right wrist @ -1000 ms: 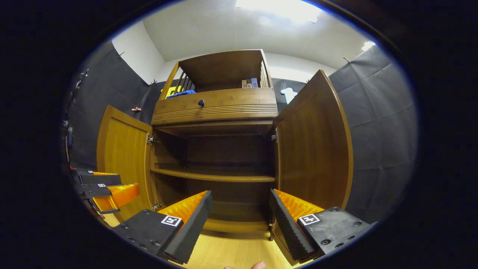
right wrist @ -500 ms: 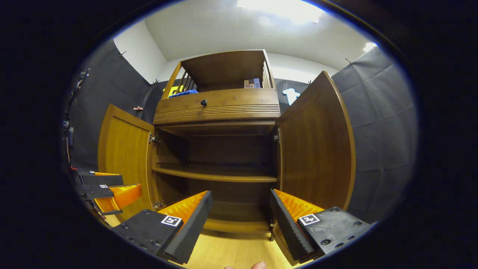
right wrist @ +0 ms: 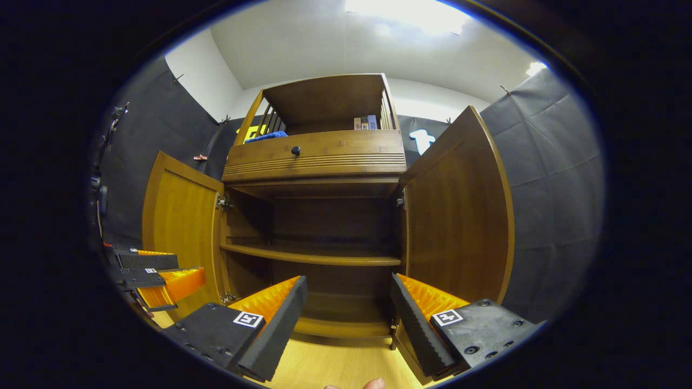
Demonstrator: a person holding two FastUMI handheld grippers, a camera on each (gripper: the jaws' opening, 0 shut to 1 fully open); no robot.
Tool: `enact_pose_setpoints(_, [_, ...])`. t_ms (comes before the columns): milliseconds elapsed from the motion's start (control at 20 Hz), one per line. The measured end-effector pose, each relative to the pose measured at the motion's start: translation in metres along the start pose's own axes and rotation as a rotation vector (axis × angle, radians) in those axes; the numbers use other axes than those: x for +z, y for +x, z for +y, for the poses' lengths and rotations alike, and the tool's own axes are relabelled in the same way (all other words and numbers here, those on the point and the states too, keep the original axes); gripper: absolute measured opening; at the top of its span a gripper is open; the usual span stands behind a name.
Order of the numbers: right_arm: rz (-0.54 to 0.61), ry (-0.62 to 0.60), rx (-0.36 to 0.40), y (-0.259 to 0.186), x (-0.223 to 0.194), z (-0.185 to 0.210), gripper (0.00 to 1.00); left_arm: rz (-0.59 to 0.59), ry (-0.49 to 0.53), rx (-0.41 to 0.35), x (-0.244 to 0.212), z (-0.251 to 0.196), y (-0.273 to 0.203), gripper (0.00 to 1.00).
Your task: Open the right door of the double-door shoe cabinet with the right hand, and open the left door with the left hand.
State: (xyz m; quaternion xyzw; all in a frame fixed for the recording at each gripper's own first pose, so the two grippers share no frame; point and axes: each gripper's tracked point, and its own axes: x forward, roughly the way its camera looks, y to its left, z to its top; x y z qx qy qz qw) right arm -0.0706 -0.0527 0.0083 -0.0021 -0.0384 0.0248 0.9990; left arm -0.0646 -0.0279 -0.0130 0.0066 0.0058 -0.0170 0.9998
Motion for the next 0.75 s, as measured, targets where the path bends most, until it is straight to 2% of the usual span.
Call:
enact_pose_setpoints(50, [0.001, -0.001, -0.001, 0.0010, -0.0002, -0.0001, 0.95, -0.001, -0.002, -0.001, 0.0011, -0.0004, 0.0002, 0.93])
enact_pose_setpoints(750, [-0.004, 0.000, 0.001, -0.0005, 0.0025, 0.0001, 0.97, -0.004, -0.010, -0.003, 0.0027, 0.0009, -0.0010, 0.93])
